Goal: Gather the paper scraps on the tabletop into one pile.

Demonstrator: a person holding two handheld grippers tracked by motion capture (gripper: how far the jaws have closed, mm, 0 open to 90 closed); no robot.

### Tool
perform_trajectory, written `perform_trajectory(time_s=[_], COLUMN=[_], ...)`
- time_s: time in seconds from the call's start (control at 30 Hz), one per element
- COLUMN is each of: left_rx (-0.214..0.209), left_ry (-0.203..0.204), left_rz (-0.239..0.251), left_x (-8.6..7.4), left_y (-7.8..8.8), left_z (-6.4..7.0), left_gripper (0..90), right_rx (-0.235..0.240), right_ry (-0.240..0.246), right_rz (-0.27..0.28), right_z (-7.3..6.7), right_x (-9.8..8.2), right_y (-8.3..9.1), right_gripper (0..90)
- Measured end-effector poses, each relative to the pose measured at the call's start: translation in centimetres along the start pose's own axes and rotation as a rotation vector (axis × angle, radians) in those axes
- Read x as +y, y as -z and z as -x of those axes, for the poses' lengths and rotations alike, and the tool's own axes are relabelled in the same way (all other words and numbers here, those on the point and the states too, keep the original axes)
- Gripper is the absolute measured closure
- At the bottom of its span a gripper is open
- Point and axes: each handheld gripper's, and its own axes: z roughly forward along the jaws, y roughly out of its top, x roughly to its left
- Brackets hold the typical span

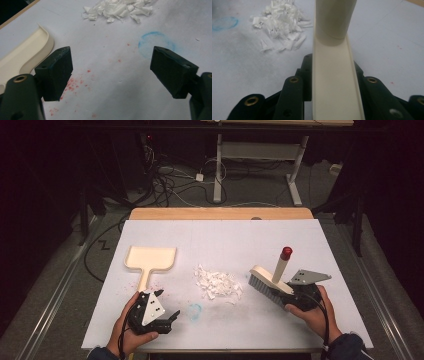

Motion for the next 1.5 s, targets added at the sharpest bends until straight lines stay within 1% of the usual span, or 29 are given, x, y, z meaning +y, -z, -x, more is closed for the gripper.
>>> perform_trajectory(time_s=[0.03, 0.07, 0.1, 0.17, 0.23, 0.3, 0.33, 0.4, 0.47, 0.57, 0.63, 0.67, 0.73, 0.77, 0.83, 0.93, 1.0, 1.07, 1.1, 1.13, 1.17, 1.2, 1.23, 1.27, 1.33, 1.37, 1.4, 1.47, 1.5], left_rx=[-0.001, -0.001, -0.002, -0.002, -0.004, -0.006, -0.007, -0.009, -0.009, -0.01, -0.011, -0.014, -0.013, -0.013, -0.01, -0.007, -0.001, 0.001, 0.005, 0.006, 0.008, 0.011, 0.012, 0.016, 0.018, 0.019, 0.021, 0.023, 0.023], left_ry=[0.0, 0.0, -0.001, -0.006, -0.009, -0.008, -0.01, -0.009, -0.004, -0.001, -0.002, 0.001, 0.002, 0.002, 0.006, 0.008, 0.005, 0.003, 0.004, 0.004, 0.005, 0.012, 0.018, 0.02, 0.034, 0.035, 0.041, 0.049, 0.053], left_rz=[0.003, 0.003, 0.002, -0.006, -0.009, -0.005, -0.005, -0.005, -0.003, 0.004, 0.006, 0.009, 0.01, 0.009, 0.009, 0.006, 0.003, 0.001, 0.001, 0.001, -0.001, 0.0, -0.001, -0.001, -0.002, -0.008, -0.011, -0.02, -0.025], left_x=[0.0, 0.0, 0.1, 0.1, 0.2, 0.2, 0.2, 0.1, 0.1, 0.0, 0.0, -0.1, -0.1, -0.1, -0.1, -0.2, -0.2, -0.2, -0.2, -0.2, -0.3, -0.3, -0.4, -0.4, -0.5, -0.6, -0.7, -0.9, -0.9], left_y=[0.0, 0.0, -0.1, -0.2, -0.3, -0.4, -0.3, -0.3, -0.3, -0.2, -0.1, 0.0, 0.0, 0.0, 0.0, 0.0, 0.0, 0.1, 0.0, 0.0, 0.0, 0.0, 0.0, 0.0, 0.1, 0.1, 0.0, -0.1, -0.1], left_z=[0.1, 0.1, 0.1, 0.2, 0.3, 0.3, 0.3, 0.2, 0.2, 0.1, 0.1, 0.1, 0.1, 0.1, 0.1, 0.1, 0.1, 0.0, -0.1, -0.1, -0.2, -0.3, -0.4, -0.5, -0.6, -0.6, -0.5, -0.5, -0.4], left_gripper=[17.2, 17.1, 17.2, 17.1, 17.2, 17.1, 17.2, 17.2, 17.2, 17.1, 17.1, 17.2, 17.1, 17.2, 17.2, 17.2, 17.2, 17.2, 17.2, 17.1, 17.2, 17.2, 17.2, 17.2, 17.2, 17.2, 17.2, 17.2, 17.2], right_rx=[0.018, 0.014, 0.005, -0.008, -0.017, -0.053, -0.056, -0.08, -0.08, -0.086, -0.084, -0.079, -0.068, -0.051, -0.061, -0.065, -0.053, -0.052, -0.02, 0.013, 0.037, 0.052, 0.054, 0.06, 0.083, 0.08, 0.091, 0.113, 0.127], right_ry=[-0.001, 0.001, -0.012, -0.044, -0.057, -0.062, -0.074, -0.087, -0.112, -0.104, -0.091, -0.09, -0.118, -0.127, -0.124, -0.109, -0.113, -0.111, -0.093, -0.061, -0.018, 0.039, 0.101, 0.134, 0.185, 0.208, 0.222, 0.236, 0.234], right_rz=[-0.017, -0.029, -0.034, -0.023, -0.017, -0.005, -0.003, 0.006, 0.023, 0.062, 0.069, 0.081, 0.116, 0.134, 0.153, 0.156, 0.17, 0.177, 0.173, 0.177, 0.195, 0.205, 0.201, 0.203, 0.191, 0.197, 0.201, 0.21, 0.219], right_z=[0.0, 0.0, -0.1, -0.5, -1.2, -2.0, -2.4, -3.3, -4.0, -5.2, -5.7, -5.7, -5.4, -5.1, -4.6, -3.6, -2.6, -1.8, -1.3, -0.9, -0.6, -0.4, -0.2, -0.1, 0.2, 0.2, 0.2, -0.1, -0.2], right_x=[0.3, 0.5, 0.8, 1.2, 1.8, 2.5, 2.8, 3.3, 3.9, 4.6, 5.0, 5.2, 5.4, 5.5, 5.7, 6.2, 6.6, 7.4, 7.9, 8.4, 8.9, 9.5, 10.1, 10.8, 12.1, 12.6, 13.1, 13.8, 14.0], right_y=[-0.1, -0.2, -0.5, -1.3, -2.3, -3.5, -4.1, -5.4, -6.5, -7.8, -8.4, -8.5, -8.4, -8.3, -7.9, -7.3, -7.1, -7.2, -7.4, -7.8, -8.2, -8.8, -9.3, -10.0, -11.7, -12.6, -13.4, -15.2, -16.0], right_gripper=[68.3, 68.4, 68.4, 68.5, 68.5, 68.5, 68.5, 68.4, 68.2, 68.2, 68.2, 68.2, 68.3, 68.4, 68.4, 68.4, 68.4, 68.3, 68.4, 68.3, 68.4, 68.3, 68.3, 68.3, 68.4, 68.4, 68.4, 68.4, 68.4])
